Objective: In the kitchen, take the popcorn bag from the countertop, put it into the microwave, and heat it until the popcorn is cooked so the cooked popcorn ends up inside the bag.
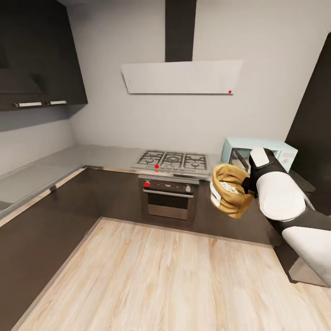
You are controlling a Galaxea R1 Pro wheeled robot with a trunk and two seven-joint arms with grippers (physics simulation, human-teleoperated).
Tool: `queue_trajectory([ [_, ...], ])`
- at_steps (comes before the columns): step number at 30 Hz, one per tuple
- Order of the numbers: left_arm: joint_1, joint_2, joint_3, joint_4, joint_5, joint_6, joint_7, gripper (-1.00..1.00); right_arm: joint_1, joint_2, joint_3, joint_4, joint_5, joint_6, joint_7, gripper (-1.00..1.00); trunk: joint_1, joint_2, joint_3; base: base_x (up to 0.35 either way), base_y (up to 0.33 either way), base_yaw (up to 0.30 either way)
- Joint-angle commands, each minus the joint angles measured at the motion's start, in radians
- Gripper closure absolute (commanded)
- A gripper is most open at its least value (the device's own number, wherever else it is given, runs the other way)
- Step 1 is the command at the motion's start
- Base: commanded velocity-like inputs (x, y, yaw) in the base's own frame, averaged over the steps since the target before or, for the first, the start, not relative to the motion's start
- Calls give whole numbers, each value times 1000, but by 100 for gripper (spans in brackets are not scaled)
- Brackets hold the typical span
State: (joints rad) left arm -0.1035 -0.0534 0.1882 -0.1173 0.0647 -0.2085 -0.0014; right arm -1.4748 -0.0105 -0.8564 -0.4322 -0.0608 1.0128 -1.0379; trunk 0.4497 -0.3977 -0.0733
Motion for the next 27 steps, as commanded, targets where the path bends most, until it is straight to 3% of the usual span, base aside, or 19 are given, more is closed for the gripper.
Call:
queue_trajectory([
  [1,-1,0,0,0,7,-3,0,-100,-1,0,-1,0,-7,4,-7,100,0,-2,-2,-172,-275,-278],
  [11,-3,2,5,-1,12,-3,2,-100,2,0,-1,0,-7,5,-7,100,0,-2,-2,-139,-305,-275],
  [21,-4,4,13,0,16,-2,4,-100,5,-2,3,7,-1,5,-7,100,0,-2,-2,-3,-348,-19],
  [27,-4,3,13,0,16,-3,4,-100,5,-1,56,48,-1,4,-5,100,0,-2,-2,58,-349,0],
])
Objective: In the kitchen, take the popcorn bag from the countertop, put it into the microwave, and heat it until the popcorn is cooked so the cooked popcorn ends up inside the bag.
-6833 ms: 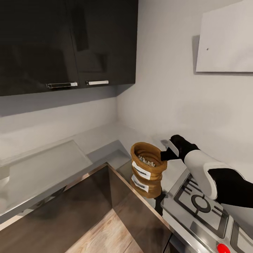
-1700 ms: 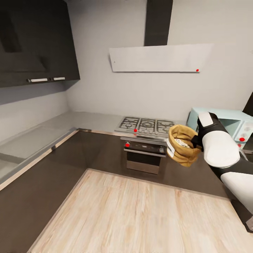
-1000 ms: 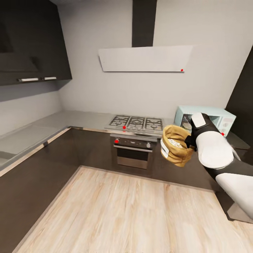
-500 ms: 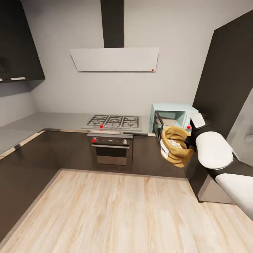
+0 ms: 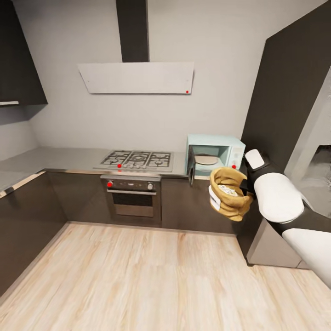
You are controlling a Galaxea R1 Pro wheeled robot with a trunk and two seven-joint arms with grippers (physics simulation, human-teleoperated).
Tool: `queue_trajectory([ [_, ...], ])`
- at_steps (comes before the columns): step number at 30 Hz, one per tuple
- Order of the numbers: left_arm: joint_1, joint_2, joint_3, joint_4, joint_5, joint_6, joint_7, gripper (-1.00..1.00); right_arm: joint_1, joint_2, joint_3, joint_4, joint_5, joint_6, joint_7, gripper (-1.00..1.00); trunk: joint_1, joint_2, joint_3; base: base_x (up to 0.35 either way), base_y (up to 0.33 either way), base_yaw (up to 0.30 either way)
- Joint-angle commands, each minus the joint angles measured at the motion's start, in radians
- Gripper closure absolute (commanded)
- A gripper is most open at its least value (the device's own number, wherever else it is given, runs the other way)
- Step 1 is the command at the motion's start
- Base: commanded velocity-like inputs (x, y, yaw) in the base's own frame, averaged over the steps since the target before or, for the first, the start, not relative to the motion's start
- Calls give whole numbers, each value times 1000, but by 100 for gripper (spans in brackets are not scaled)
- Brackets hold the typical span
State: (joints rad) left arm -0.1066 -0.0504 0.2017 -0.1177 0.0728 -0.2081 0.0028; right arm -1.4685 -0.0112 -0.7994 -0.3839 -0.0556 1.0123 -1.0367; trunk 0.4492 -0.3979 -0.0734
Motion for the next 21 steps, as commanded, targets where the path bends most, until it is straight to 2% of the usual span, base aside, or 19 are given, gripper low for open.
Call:
queue_trajectory([
  [1,-1,0,-1,0,8,-3,0,-100,-1,0,0,1,-6,4,-5,100,1,-2,-2,174,-306,0],
  [5,-1,2,-1,0,10,-3,0,-100,0,0,2,3,-6,3,24,100,1,-2,-2,279,-154,0],
  [9,0,4,-1,0,10,-3,0,-100,0,2,3,3,-6,3,34,100,1,-2,-2,326,-15,0],
  [15,0,-1,-9,0,7,-4,-1,-100,0,3,3,4,-6,3,36,100,1,-2,-2,104,0,0],
  [21,-2,-1,-1,1,9,-1,0,-100,0,9,2,5,-6,2,50,100,1,-2,-2,324,0,0],
])
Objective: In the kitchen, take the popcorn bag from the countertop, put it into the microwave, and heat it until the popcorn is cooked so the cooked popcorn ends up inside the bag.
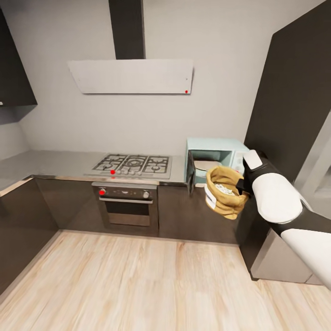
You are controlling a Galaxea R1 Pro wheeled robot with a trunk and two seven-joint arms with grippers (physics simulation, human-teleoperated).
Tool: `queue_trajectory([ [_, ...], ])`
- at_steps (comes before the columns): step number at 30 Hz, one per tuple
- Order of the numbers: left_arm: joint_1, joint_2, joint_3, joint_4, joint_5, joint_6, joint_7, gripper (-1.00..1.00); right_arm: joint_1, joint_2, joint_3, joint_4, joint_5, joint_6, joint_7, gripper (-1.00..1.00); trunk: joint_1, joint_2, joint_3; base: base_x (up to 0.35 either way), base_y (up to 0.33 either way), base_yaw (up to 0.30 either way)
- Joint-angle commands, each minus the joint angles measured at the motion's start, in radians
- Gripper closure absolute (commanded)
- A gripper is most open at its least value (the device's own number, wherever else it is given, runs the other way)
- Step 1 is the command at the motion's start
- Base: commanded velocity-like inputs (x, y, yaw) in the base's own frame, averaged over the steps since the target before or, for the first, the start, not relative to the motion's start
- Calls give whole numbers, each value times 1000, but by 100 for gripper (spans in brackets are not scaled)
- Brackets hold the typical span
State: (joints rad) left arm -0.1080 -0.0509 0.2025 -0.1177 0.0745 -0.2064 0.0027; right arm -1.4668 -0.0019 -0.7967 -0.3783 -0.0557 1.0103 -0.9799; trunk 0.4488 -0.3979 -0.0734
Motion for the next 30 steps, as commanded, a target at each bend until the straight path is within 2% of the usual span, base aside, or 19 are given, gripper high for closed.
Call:
queue_trajectory([
  [1,-1,-1,-1,1,8,-3,1,-100,-1,0,-1,-1,-6,5,-6,100,1,-2,-2,346,0,0],
  [6,-4,-1,-1,1,8,22,1,-100,0,-1,-1,-1,-6,5,-5,100,1,-2,-2,347,0,0],
  [17,-4,-1,-2,1,8,25,0,-100,-1,-7,1,9,-3,16,2,100,1,-2,-2,347,0,0],
  [22,-4,-1,-2,1,8,25,1,-100,-3,-11,47,18,-4,35,4,100,1,-2,-2,347,0,0],
  [26,-4,-1,-2,0,8,25,0,-100,-3,-12,56,18,-5,36,43,100,1,-2,-2,347,0,0],
  [30,2,-1,-7,0,8,23,-1,-100,-3,-12,59,18,-6,36,77,100,1,-2,-2,108,0,0],
])
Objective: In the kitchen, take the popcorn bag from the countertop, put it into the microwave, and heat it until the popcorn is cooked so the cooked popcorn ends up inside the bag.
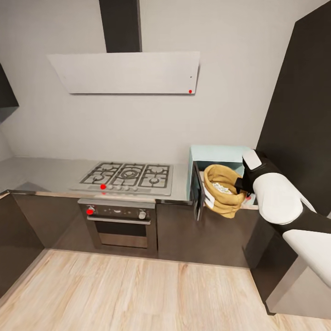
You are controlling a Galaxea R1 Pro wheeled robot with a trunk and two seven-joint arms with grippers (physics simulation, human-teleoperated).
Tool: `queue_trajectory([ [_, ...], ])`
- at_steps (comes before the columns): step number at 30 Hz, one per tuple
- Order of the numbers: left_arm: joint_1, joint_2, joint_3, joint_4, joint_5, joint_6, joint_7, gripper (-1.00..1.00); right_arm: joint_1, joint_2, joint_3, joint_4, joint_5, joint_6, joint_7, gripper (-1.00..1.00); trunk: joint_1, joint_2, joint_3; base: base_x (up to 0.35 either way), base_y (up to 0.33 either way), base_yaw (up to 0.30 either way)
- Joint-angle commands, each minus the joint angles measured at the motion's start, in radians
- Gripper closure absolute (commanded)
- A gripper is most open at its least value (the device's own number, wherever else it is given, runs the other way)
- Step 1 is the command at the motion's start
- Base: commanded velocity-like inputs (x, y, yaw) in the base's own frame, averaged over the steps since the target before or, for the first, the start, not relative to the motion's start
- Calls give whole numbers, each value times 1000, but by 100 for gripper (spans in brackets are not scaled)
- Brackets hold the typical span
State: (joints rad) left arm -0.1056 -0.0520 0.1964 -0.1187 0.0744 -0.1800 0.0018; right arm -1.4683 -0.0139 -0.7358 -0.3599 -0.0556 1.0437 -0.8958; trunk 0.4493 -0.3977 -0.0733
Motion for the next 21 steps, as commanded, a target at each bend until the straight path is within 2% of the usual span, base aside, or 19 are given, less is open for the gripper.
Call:
queue_trajectory([
  [1,-1,0,-1,1,8,-3,0,-100,-1,0,-2,0,-6,2,-6,100,1,-2,-2,19,0,0],
  [10,0,0,-2,1,8,-4,0,-100,0,-2,1,1,-4,3,-5,100,1,-2,-2,2,0,0],
  [14,0,0,-2,1,7,-4,0,-100,0,-10,2,1,-2,3,-5,100,1,-2,-2,0,0,0],
  [21,0,0,-3,1,7,-4,0,-100,2,-26,35,2,2,1,-12,100,1,-2,-2,0,0,0],
])
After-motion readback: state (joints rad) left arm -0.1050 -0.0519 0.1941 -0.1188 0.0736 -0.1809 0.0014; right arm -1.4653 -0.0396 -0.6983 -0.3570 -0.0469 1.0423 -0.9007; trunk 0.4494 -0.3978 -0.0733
